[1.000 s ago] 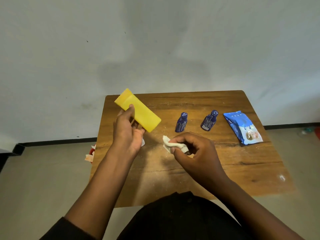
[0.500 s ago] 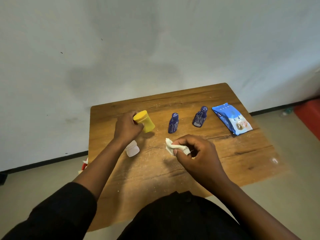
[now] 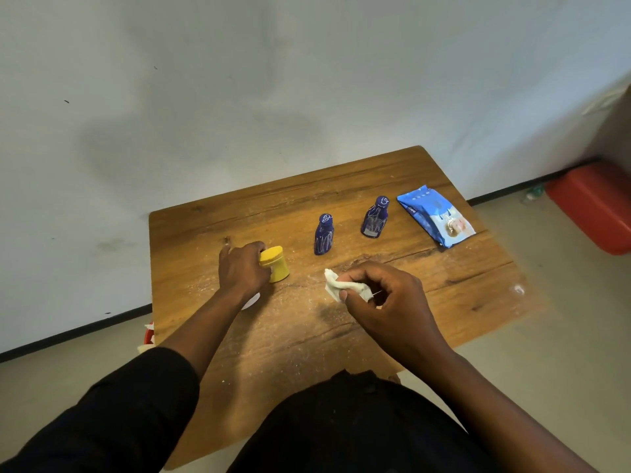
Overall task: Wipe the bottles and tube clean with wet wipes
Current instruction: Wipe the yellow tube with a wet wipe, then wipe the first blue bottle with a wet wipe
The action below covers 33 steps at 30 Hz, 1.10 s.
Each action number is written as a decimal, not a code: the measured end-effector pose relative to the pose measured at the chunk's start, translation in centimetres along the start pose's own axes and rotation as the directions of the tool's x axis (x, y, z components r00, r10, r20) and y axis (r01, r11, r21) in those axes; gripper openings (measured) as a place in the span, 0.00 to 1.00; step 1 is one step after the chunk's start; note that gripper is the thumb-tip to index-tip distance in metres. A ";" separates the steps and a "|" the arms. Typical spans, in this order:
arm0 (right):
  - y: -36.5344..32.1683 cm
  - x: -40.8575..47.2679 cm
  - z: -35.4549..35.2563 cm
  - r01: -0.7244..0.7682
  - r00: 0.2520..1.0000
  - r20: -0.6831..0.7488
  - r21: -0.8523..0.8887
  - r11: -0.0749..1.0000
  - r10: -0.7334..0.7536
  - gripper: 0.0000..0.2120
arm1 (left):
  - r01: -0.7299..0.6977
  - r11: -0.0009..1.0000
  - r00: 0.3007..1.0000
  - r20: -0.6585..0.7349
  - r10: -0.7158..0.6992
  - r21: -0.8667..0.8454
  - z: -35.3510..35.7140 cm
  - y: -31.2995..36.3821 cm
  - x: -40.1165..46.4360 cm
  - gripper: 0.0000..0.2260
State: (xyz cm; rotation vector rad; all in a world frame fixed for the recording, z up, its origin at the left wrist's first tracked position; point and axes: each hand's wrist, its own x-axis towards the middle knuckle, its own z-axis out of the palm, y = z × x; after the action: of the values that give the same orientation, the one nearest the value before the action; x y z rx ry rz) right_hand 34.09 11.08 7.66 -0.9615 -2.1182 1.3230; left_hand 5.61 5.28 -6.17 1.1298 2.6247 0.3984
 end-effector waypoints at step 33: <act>2.3 1.8 -7.0 -0.064 0.998 0.009 0.115 0.991 0.063 0.11 | -0.100 0.990 0.995 0.011 0.102 -0.102 -0.7 12.1 3.2 0.26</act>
State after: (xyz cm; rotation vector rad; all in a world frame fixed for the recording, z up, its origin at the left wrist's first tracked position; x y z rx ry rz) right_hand 38.47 17.13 8.66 -0.9856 -2.0059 1.4637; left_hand 11.35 15.54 -1.75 1.2299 2.5093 0.5342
